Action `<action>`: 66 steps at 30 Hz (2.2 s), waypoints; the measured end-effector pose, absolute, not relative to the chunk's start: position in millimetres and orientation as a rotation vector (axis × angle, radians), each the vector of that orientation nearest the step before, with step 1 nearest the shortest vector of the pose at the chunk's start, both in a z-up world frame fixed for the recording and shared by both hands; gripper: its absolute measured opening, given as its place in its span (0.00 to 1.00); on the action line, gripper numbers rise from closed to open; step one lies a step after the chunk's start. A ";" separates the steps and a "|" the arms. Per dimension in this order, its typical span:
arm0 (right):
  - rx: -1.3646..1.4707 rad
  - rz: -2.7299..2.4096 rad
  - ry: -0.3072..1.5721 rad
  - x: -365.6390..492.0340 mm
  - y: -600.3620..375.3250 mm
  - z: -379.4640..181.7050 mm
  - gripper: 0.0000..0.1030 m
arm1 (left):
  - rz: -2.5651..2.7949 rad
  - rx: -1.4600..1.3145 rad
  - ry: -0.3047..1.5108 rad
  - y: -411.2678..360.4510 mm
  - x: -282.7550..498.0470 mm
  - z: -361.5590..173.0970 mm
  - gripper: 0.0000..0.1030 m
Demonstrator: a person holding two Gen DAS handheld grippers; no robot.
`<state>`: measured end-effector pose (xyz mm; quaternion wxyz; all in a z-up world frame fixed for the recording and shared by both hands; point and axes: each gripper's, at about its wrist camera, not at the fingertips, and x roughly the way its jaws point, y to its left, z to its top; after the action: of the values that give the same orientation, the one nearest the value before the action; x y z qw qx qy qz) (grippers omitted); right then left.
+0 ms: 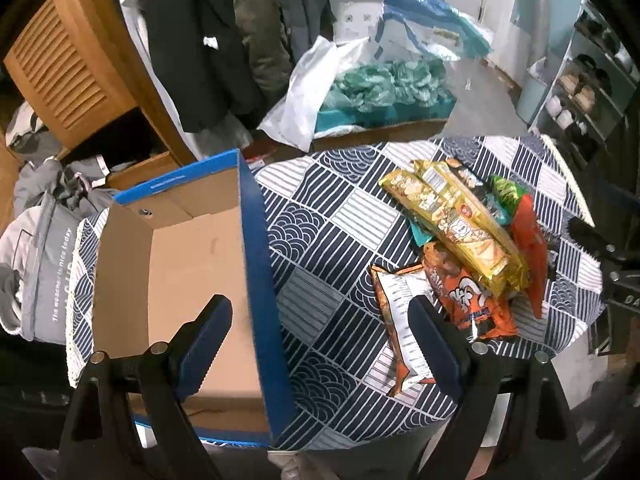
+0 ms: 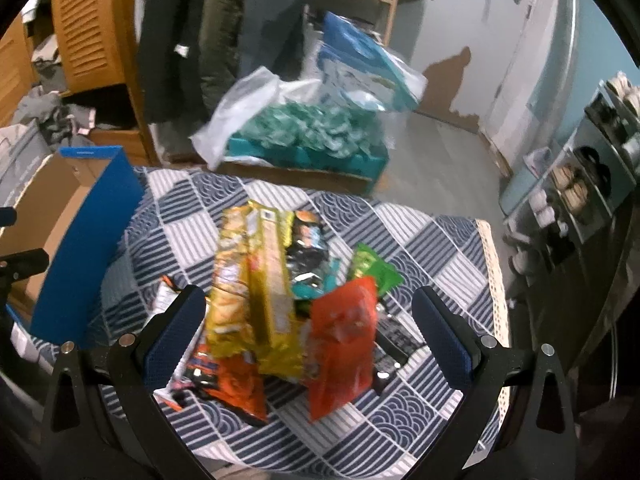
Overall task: Organize snacks
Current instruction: 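Grasp the white chip bag with the left tool while the right tool grasps the red-orange bag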
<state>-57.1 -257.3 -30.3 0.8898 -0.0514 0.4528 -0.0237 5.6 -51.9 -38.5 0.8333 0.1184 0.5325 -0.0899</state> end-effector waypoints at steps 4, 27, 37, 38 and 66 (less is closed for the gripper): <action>-0.078 -0.066 0.965 -56.1 -274.6 -40.2 0.98 | -0.189 0.271 1.172 -60.3 11.3 -54.2 0.88; -0.032 -0.060 1.169 -40.2 -324.1 -138.9 0.98 | -0.188 0.333 1.317 -106.0 29.5 -136.2 0.88; -0.024 -0.019 1.201 -29.9 -319.6 -165.8 0.89 | -0.194 0.335 1.370 -114.2 29.8 -162.4 0.88; -0.015 -0.012 1.203 -29.8 -319.8 -166.0 0.81 | -0.196 0.338 1.373 -114.0 29.4 -164.1 0.88; 0.018 -0.003 1.164 -53.3 -306.1 -130.9 0.32 | -0.314 0.278 1.425 -128.8 27.3 -199.6 0.39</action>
<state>-53.3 -306.1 -130.9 0.8352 0.0086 0.5498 -0.0014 27.3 -128.8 -199.6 0.7366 0.1266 0.6489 -0.1428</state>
